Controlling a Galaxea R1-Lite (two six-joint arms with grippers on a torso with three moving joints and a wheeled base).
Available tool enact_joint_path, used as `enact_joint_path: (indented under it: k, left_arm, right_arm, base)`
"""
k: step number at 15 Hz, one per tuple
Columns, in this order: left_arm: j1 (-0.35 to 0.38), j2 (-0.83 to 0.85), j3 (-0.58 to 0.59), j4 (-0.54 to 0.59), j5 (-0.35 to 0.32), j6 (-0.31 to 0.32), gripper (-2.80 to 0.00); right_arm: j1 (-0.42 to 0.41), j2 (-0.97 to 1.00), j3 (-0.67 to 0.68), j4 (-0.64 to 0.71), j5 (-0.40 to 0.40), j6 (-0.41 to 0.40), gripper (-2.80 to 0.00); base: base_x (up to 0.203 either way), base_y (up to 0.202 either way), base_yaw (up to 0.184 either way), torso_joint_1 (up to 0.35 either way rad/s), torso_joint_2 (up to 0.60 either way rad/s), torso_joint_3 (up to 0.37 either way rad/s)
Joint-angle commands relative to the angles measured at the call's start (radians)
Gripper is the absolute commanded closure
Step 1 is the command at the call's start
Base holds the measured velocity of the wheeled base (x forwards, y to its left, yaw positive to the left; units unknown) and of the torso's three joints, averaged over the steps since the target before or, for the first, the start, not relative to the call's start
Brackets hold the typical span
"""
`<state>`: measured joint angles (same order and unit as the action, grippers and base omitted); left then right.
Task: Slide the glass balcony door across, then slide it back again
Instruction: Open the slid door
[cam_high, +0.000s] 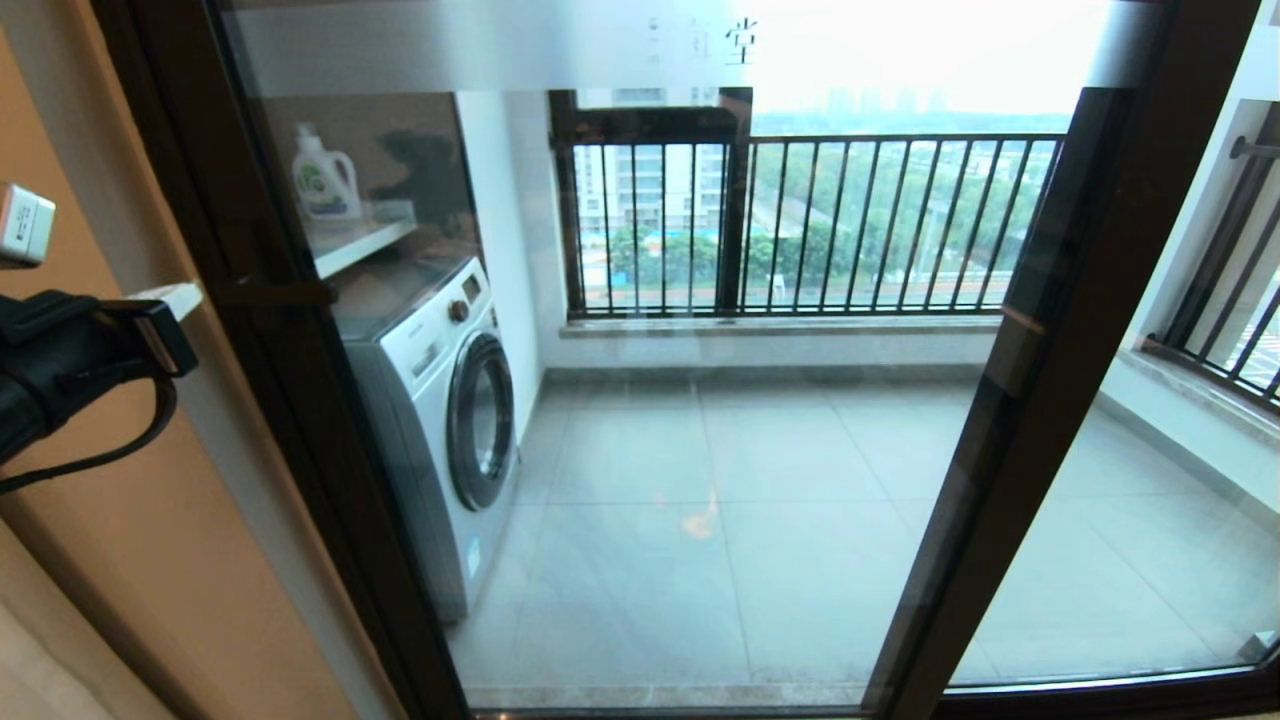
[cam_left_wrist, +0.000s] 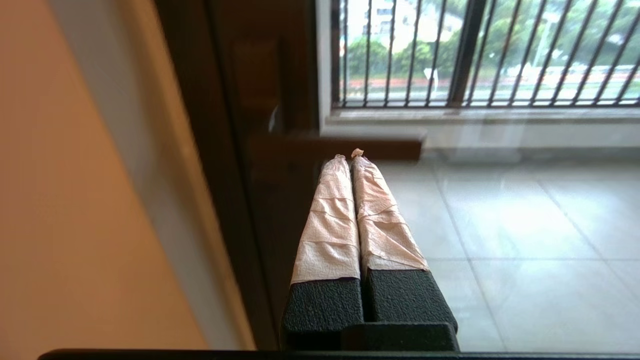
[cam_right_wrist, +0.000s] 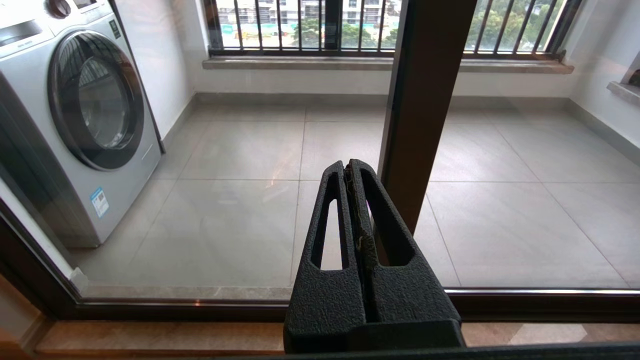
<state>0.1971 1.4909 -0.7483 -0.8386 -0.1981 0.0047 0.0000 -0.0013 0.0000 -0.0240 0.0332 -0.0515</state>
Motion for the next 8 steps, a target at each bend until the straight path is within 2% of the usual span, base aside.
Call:
enact_joint_path:
  k: [1,5,8]
  left_arm:
    - [-0.032,-0.012,-0.069,0.02,0.002,0.001,0.0]
    - [-0.12,0.131,-0.215,0.078,0.018,0.002,0.0]
    - [-0.156,0.272,-0.301,0.071,0.107,0.002,0.0]
  right_arm:
    - [0.0,0.001,0.009,-0.001,0.001,-0.001,0.0]
    - [0.0,0.001,0.009,-0.001,0.001,-0.001,0.0]
    - [0.0,0.001,0.009,-0.001,0.001,-0.001,0.0]
  base:
    - [0.0,0.0,0.0,0.0,0.0,0.0]
    - [0.0,0.0,0.0,0.0,0.0,0.0]
    - [0.0,0.0,0.0,0.0,0.0,0.0]
